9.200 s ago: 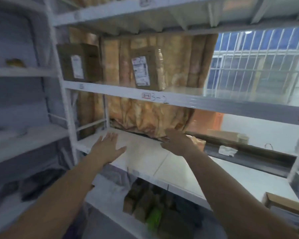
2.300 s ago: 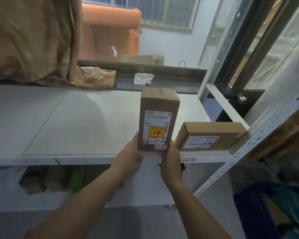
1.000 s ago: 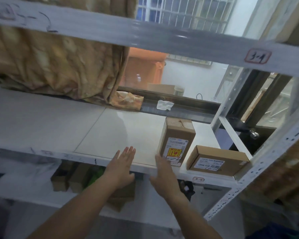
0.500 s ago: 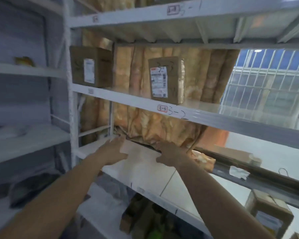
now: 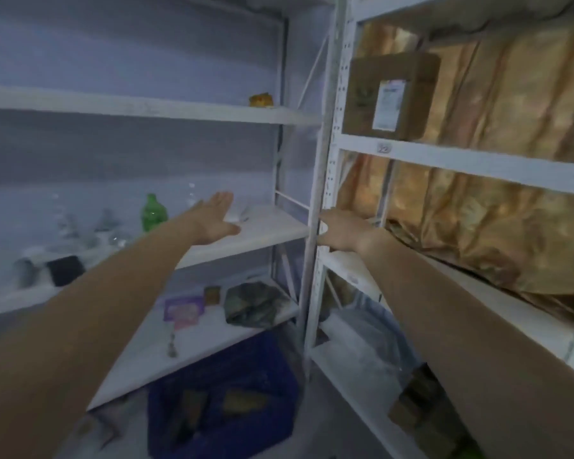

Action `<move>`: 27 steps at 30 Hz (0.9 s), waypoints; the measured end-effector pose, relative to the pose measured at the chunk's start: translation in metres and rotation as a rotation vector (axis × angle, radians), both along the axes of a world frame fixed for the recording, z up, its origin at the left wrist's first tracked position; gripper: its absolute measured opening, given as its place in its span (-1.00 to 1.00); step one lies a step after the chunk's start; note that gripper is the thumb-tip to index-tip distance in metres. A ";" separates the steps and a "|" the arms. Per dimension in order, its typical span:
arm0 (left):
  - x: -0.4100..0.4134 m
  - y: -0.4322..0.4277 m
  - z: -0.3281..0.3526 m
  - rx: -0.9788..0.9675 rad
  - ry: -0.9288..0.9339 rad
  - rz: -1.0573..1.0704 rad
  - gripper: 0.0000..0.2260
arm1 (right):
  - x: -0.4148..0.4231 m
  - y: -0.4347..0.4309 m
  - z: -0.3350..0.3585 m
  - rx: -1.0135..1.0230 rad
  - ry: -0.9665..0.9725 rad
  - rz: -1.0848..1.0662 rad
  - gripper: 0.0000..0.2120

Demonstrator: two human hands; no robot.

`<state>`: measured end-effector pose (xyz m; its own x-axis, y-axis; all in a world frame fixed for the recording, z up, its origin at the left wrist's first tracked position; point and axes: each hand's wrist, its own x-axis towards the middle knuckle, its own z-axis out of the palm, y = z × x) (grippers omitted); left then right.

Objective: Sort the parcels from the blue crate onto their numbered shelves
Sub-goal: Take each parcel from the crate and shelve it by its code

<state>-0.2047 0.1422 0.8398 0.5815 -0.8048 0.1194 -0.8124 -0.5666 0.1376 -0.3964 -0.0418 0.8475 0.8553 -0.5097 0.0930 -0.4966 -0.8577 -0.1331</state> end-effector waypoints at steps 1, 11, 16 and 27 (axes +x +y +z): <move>0.013 0.011 -0.014 0.030 0.015 0.026 -0.30 | 0.018 0.006 -0.013 0.016 0.021 0.022 -0.49; 0.121 0.051 -0.183 0.245 0.273 0.142 -0.29 | 0.188 0.010 -0.166 0.259 0.414 0.172 -0.53; 0.184 0.031 -0.269 0.360 0.344 0.195 -0.30 | 0.271 -0.027 -0.255 0.311 0.526 0.225 -0.54; 0.265 -0.014 -0.476 0.478 0.782 0.430 -0.31 | 0.369 -0.104 -0.478 0.498 0.769 0.268 -0.51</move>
